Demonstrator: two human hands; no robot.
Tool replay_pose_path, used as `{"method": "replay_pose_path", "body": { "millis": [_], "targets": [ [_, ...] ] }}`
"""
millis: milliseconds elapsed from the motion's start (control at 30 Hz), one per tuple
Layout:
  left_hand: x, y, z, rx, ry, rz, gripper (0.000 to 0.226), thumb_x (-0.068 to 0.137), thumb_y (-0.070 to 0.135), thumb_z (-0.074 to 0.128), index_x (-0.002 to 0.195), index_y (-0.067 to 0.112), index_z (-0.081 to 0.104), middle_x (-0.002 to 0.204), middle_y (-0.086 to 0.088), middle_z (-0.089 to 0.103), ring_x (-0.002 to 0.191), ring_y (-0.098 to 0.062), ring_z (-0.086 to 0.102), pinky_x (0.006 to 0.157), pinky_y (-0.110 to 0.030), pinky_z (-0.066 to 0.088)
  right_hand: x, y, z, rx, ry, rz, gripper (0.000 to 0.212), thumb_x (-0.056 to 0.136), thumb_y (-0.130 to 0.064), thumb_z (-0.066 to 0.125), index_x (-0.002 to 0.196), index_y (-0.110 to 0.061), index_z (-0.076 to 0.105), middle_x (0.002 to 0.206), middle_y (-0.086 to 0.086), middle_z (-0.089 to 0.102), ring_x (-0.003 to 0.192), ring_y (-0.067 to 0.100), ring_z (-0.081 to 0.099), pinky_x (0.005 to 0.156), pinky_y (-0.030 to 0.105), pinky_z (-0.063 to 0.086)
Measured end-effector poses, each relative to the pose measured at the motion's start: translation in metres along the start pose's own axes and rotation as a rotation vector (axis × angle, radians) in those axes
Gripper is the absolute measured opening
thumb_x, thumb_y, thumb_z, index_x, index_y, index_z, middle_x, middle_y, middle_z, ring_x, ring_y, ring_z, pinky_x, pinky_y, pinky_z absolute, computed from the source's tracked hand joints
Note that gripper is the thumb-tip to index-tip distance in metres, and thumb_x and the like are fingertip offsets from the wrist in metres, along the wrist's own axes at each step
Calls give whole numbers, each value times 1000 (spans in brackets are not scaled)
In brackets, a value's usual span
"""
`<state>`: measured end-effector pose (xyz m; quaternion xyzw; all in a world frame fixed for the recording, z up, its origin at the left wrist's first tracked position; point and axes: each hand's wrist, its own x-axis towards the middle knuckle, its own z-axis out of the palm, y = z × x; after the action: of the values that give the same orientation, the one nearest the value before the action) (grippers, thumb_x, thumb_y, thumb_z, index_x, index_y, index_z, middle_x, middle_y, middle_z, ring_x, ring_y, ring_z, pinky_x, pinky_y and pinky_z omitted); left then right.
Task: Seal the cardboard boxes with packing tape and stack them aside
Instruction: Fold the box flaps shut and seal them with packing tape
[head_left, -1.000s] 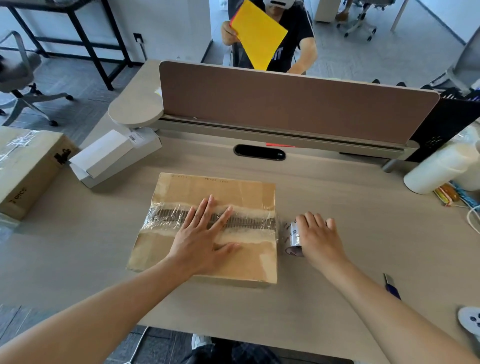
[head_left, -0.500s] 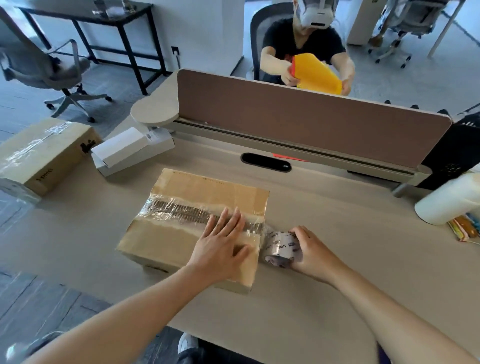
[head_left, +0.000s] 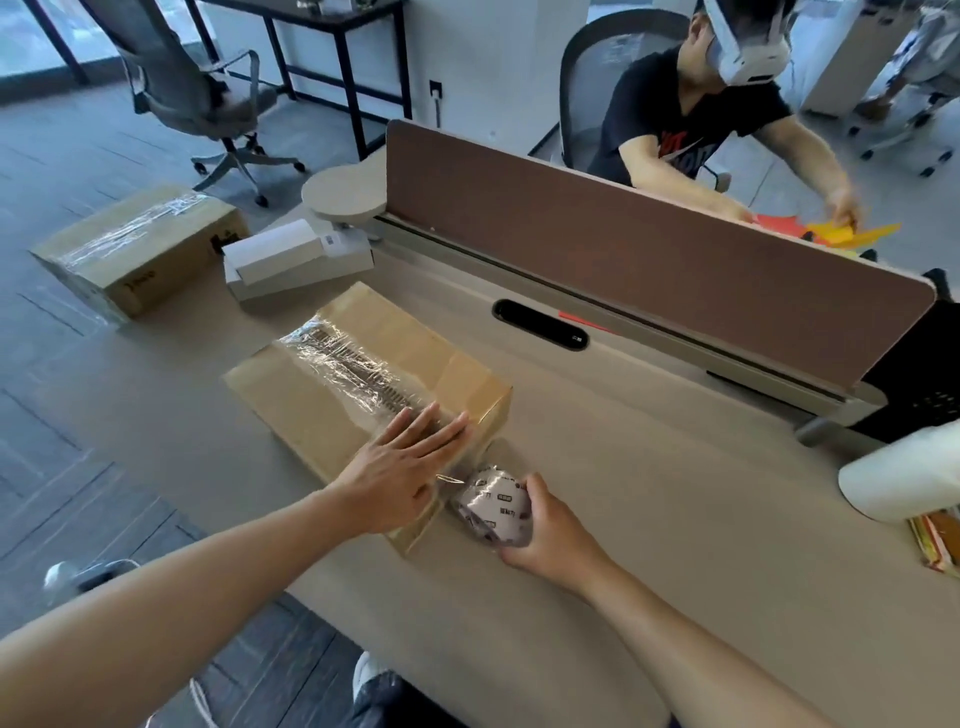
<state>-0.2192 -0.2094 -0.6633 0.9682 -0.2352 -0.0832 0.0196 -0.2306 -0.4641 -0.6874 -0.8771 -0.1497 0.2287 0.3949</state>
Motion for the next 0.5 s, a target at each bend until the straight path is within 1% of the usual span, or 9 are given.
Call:
{"method": "replay_pose_path", "body": {
  "millis": [67, 133, 200, 267, 300, 333, 400, 433, 500],
  "targets": [
    [0, 6, 5, -13, 2, -27, 77, 86, 30, 21, 156, 37, -12, 162, 20, -13, 151, -28, -17, 121, -43, -12, -1, 5, 9, 13, 26, -9, 54, 70, -30, 79, 102, -29, 36, 97, -16, 55, 85, -7, 55, 68, 8, 40],
    [2, 12, 6, -19, 15, -49, 78, 81, 32, 15, 156, 39, -3, 161, 24, -10, 151, -30, -12, 121, -46, -10, 1, 8, 14, -12, 68, -41, 52, 69, -34, 78, 100, -31, 37, 92, -16, 53, 81, -7, 53, 68, 11, 40],
    [2, 11, 7, -19, 28, -57, 77, 81, 34, 16, 155, 42, -3, 159, 28, -9, 152, -28, -9, 121, -47, -10, 5, 9, 15, -61, 93, -69, 52, 67, -39, 76, 102, -33, 39, 93, -13, 53, 81, -1, 53, 70, 17, 45],
    [1, 10, 8, -11, 35, -55, 76, 82, 33, 17, 154, 44, -7, 158, 29, -12, 152, -26, -8, 120, -46, -11, 9, 10, 14, -116, 110, -87, 56, 65, -42, 73, 110, -31, 43, 98, -11, 55, 84, 5, 54, 73, 22, 48],
    [1, 10, 8, -13, 42, -53, 76, 83, 33, 18, 154, 44, -5, 159, 29, -10, 152, -26, -7, 121, -47, -8, 9, 13, 13, -141, 108, -81, 59, 64, -44, 72, 115, -30, 45, 101, -11, 57, 86, 8, 56, 74, 24, 49],
    [2, 10, 8, -18, 47, -50, 76, 83, 33, 19, 156, 43, 0, 160, 28, -5, 152, -27, -4, 122, -48, -4, 9, 16, 11, -160, 98, -61, 62, 64, -45, 72, 119, -30, 46, 103, -10, 59, 89, 10, 58, 76, 25, 50],
    [1, 10, 8, -21, 46, -49, 77, 82, 30, 21, 157, 41, 6, 161, 25, 1, 152, -28, 1, 122, -51, 3, 6, 27, 10, -188, 60, 10, 69, 64, -48, 71, 128, -31, 49, 111, -10, 63, 99, 12, 62, 79, 22, 49],
    [1, 10, 8, -17, 47, -51, 78, 81, 29, 22, 156, 41, 6, 161, 25, 2, 153, -28, 2, 123, -52, 4, 2, 32, 10, -193, 44, 44, 73, 64, -50, 71, 131, -31, 49, 114, -10, 64, 102, 11, 62, 80, 20, 47],
    [1, 10, 9, -9, 59, -53, 79, 81, 28, 23, 156, 43, 3, 161, 25, 2, 153, -28, 3, 123, -53, 6, -3, 41, 13, -182, 41, 91, 76, 65, -52, 73, 132, -28, 47, 114, -8, 63, 102, 11, 60, 79, 20, 44]
  ]
}}
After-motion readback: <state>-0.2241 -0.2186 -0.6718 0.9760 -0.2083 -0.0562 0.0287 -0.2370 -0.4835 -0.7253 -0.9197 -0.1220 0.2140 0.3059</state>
